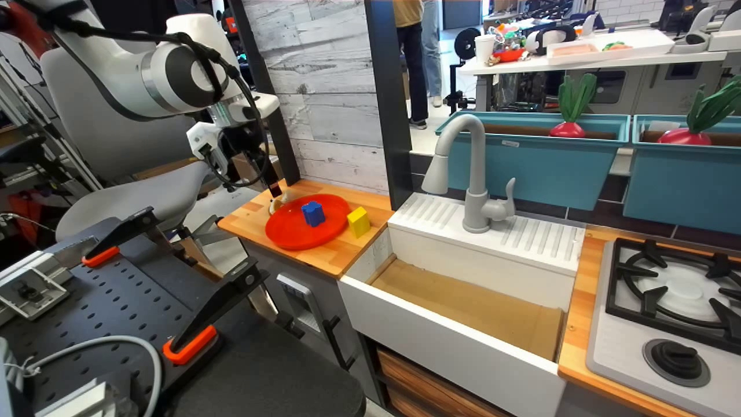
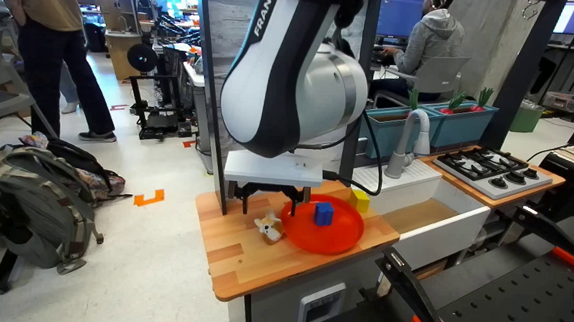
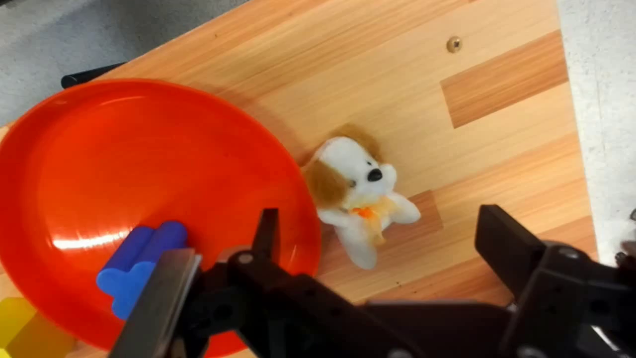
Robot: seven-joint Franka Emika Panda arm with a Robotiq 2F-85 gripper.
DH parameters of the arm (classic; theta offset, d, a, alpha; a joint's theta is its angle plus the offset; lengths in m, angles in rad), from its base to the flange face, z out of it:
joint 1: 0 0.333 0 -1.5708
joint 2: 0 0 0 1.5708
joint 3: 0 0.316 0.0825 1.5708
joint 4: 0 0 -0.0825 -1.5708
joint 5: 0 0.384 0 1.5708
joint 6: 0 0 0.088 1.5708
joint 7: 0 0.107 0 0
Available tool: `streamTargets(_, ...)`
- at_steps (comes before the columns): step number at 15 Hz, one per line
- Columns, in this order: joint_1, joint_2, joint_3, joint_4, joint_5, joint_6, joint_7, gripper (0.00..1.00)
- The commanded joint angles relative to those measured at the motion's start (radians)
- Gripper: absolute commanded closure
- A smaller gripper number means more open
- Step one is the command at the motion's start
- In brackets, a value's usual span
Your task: Move the white and brown toy to the left
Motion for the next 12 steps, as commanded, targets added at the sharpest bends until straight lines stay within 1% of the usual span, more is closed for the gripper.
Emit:
streamTargets(1,0.018,0.092,-0.008,0.113,0.044,-0.043,-0.044,0.25)
streamTargets(2,0.02,0.108,-0.01,0.129,0.046,-0.045,-0.05,0.26)
streamTargets(5,0.019,0.138,-0.009,0.165,0.057,-0.049,-0.064,0.51)
streamTargets(7,0.018,0.149,-0.01,0.185,0.059,-0.063,-0.066,0.64)
streamTargets(10,0.015,0.159,-0.008,0.208,0.06,-0.083,-0.068,0.88)
streamTargets(12,0.015,0.165,-0.008,0.221,0.06,-0.093,-0.068,0.98)
